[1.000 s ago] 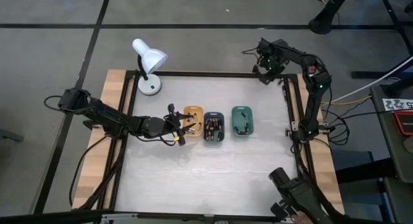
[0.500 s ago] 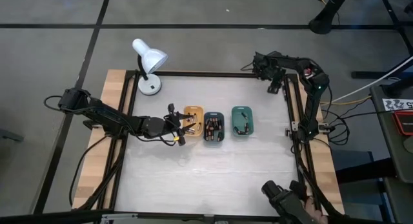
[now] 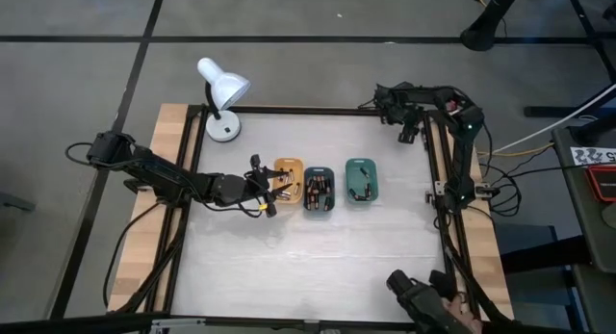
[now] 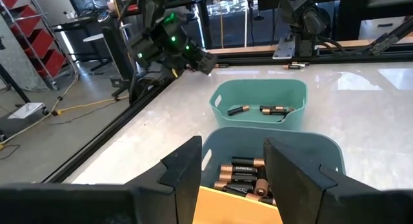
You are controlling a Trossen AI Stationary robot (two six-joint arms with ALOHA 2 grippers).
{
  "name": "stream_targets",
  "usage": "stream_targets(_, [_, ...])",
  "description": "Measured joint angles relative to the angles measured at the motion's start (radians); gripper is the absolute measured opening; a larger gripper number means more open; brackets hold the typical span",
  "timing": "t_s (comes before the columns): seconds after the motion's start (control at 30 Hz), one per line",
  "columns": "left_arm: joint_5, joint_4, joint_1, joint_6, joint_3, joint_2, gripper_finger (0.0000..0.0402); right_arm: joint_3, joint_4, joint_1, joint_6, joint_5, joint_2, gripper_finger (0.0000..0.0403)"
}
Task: Sort batteries
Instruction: Put the black battery into the blue bin
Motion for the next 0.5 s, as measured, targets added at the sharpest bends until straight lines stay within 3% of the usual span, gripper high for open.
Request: stream_targets(0.5, [0.0,-0.004,0.0,0.003,0.0,0.0,0.0156,0.009,0.096,0.053,-0.208,0.024,0.028,0.0193])
